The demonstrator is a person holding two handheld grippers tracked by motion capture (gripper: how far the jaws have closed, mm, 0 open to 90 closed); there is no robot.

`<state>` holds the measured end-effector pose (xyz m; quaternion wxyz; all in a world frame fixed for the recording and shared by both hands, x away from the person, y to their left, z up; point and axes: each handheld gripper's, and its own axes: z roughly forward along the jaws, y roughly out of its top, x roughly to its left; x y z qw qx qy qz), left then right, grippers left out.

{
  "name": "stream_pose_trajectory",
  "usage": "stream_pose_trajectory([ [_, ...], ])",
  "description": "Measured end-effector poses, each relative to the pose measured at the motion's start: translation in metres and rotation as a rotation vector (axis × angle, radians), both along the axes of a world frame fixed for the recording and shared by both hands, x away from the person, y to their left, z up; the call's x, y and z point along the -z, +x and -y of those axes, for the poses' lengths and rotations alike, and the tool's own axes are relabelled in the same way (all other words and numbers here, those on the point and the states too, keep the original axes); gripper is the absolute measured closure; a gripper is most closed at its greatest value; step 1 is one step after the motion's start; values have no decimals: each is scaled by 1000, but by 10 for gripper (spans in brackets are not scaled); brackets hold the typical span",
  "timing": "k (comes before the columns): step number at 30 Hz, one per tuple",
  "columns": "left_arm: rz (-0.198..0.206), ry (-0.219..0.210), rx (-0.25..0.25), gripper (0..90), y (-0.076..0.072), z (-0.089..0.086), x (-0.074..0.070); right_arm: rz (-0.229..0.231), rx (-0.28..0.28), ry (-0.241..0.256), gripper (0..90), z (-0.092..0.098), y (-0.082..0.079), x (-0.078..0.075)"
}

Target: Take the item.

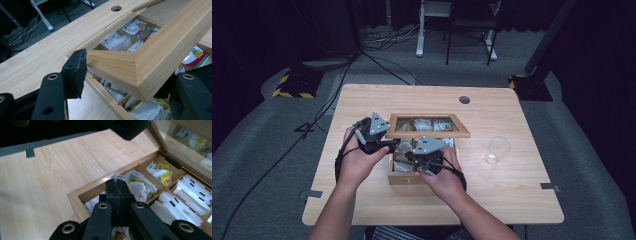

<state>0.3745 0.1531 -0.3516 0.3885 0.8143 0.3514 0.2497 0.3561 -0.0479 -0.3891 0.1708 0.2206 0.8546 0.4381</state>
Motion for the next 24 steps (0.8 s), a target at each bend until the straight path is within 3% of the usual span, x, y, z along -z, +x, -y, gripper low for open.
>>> stream_pose_trajectory([
  [4,-1,1,0,402,0,0,0,-8,-1,33,900,7,-3,-6],
  [11,-2,0,0,402,0,0,0,5,13,44,900,16,-6,-11],
  [24,-5,7,-8,401,0,2,0,6,100,75,900,54,-5,-16],
])
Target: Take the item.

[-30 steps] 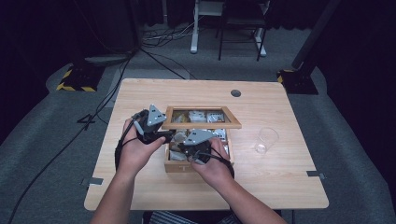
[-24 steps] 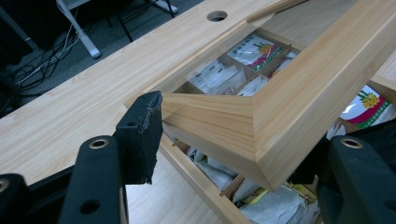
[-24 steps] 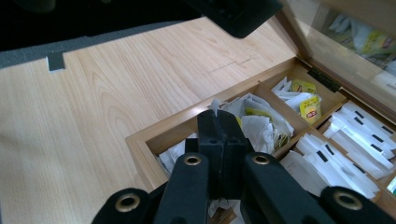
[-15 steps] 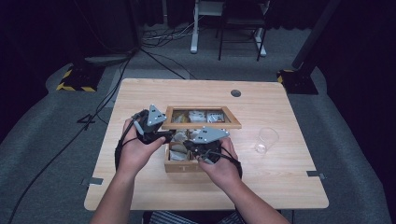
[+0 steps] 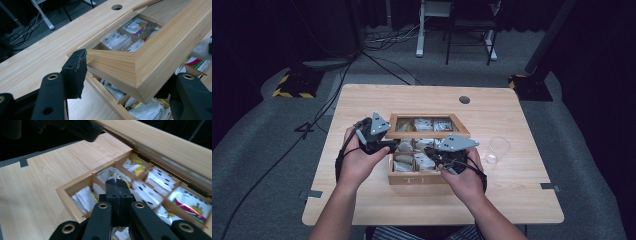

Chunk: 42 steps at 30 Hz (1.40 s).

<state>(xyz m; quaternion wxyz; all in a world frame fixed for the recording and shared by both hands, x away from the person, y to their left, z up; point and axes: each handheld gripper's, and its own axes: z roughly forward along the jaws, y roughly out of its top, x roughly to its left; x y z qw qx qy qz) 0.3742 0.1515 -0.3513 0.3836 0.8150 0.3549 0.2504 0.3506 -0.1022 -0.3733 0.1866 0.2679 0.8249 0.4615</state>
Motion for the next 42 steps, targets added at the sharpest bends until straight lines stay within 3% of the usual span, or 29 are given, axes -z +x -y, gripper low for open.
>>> stream_pose_trajectory([
  [27,-6,0,3,395,1,0,2,20,195,36,900,78,7,-8],
  [42,-9,1,3,396,1,-1,2,3,300,46,900,117,16,-3],
])
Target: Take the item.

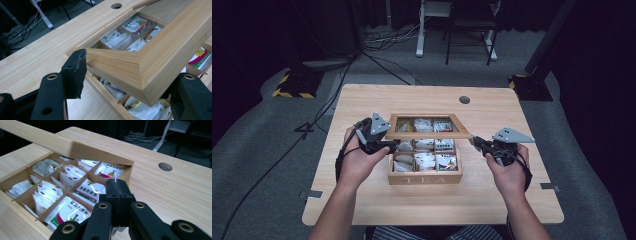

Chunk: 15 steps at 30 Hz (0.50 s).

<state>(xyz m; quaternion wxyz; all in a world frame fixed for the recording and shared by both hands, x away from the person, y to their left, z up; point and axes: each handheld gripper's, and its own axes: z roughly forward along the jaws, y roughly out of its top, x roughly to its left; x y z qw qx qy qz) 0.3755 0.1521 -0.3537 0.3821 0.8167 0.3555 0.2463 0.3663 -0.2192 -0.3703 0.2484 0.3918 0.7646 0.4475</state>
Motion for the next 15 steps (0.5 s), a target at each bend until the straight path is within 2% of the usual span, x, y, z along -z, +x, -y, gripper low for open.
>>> stream_pose_trajectory([
  [10,-1,2,1,395,0,0,0,-7,66,16,900,23,9,2],
  [15,-4,-2,1,395,0,0,1,-17,96,9,900,34,17,2],
])
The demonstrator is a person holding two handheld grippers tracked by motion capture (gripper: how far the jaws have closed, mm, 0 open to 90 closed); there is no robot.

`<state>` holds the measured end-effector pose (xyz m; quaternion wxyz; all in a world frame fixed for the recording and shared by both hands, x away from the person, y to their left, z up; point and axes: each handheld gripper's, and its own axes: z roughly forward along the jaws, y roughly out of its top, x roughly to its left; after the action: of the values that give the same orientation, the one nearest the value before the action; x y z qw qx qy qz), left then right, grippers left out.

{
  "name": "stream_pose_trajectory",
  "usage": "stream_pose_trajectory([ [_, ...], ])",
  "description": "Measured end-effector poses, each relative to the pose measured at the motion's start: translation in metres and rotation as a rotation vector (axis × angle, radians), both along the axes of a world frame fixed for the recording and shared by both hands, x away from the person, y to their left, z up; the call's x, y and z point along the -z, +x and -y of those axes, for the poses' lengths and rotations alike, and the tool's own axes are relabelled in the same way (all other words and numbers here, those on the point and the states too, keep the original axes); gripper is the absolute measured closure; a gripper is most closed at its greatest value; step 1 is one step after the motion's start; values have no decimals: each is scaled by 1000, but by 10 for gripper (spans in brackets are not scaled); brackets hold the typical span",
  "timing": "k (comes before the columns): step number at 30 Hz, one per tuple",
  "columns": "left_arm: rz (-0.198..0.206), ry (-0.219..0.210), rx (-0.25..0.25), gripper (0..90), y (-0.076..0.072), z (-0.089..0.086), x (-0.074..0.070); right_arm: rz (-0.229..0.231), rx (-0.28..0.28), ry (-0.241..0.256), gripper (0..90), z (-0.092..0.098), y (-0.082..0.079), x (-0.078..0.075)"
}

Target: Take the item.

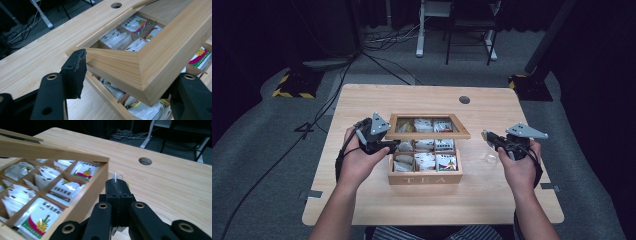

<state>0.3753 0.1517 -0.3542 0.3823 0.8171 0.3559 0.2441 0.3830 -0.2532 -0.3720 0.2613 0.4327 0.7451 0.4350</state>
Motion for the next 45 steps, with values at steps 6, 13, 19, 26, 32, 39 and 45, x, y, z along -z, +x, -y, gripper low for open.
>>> stream_pose_trajectory([
  [6,-1,2,-2,394,0,0,0,-20,40,0,900,15,8,2],
  [13,-2,11,-3,393,1,1,1,-45,84,24,900,32,10,6],
  [19,-3,13,-4,392,0,1,1,-76,98,38,900,39,7,12],
  [26,-2,14,-3,392,0,1,1,-105,104,41,900,42,8,19],
  [32,-4,16,-2,391,1,1,2,-121,107,39,900,42,11,26],
  [39,-5,18,-1,391,0,1,2,-126,114,38,900,44,13,35],
  [45,-4,20,-2,390,0,1,2,-121,127,33,810,47,13,38],
])
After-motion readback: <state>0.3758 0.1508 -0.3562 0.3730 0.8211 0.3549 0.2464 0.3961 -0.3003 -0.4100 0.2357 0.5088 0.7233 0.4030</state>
